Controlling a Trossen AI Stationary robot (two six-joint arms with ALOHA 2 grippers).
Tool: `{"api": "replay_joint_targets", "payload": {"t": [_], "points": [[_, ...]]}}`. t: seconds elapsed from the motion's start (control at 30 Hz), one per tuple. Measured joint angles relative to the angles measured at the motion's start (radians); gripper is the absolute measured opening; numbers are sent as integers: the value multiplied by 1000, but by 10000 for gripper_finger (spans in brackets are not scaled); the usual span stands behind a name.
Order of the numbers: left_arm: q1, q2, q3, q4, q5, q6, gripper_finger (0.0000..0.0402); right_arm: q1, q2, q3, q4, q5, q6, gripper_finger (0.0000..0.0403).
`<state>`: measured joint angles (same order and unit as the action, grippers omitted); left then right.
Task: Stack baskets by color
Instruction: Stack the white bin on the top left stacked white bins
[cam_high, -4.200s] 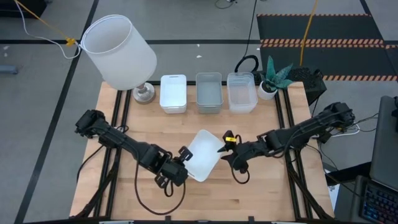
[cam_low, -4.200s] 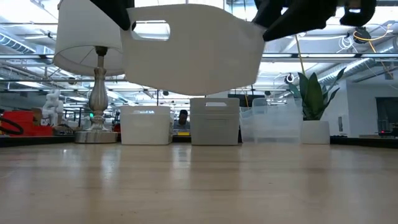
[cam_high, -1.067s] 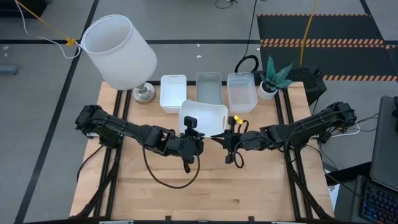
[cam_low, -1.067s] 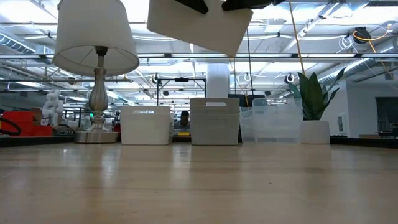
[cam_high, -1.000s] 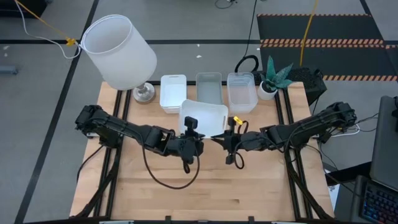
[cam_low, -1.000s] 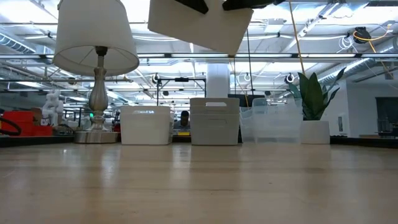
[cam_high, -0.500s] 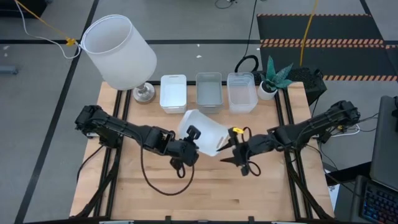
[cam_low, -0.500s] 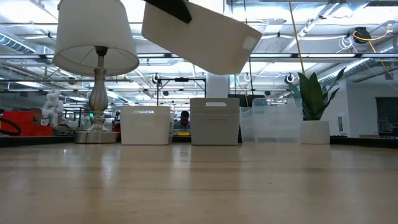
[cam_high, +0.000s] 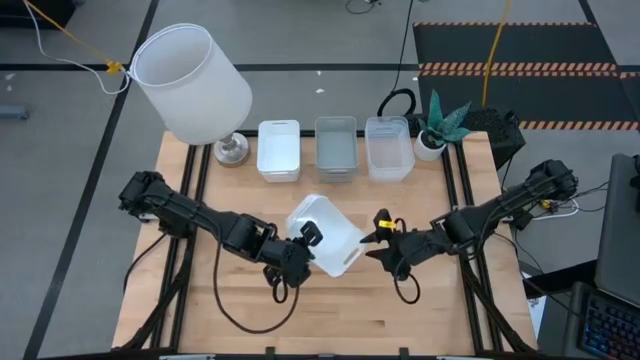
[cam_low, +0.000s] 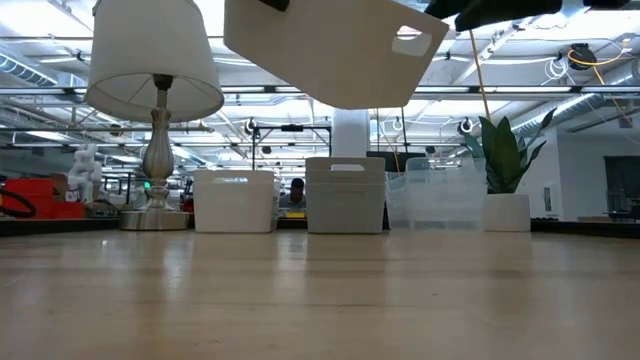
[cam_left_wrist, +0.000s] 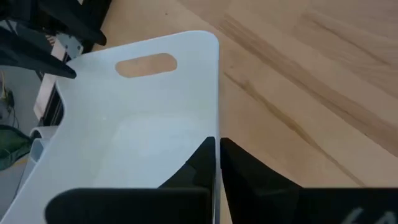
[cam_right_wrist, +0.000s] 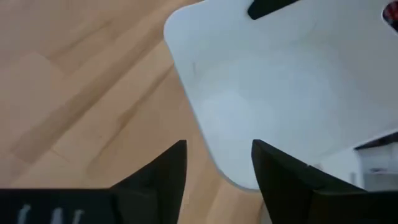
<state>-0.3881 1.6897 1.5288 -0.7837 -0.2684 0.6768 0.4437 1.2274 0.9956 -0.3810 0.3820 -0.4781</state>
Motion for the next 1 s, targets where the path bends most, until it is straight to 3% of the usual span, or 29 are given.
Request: {"api": "replay_joint_targets", "payload": {"t": [0.2, 0.5, 0.83, 1.0], "points": [[-1, 0, 0, 0, -1, -2, 6, 3, 31, 0, 17, 14, -93, 124], [0, 0, 0, 6, -3, -24, 32, 4, 32, 0, 9, 37, -117, 10], [4, 0, 0, 53, -11, -129, 38, 4, 32, 0, 3, 37, -94, 3], [7, 0, 0, 70, -56, -224, 94, 3, 32, 0, 2, 39, -80, 2]]}}
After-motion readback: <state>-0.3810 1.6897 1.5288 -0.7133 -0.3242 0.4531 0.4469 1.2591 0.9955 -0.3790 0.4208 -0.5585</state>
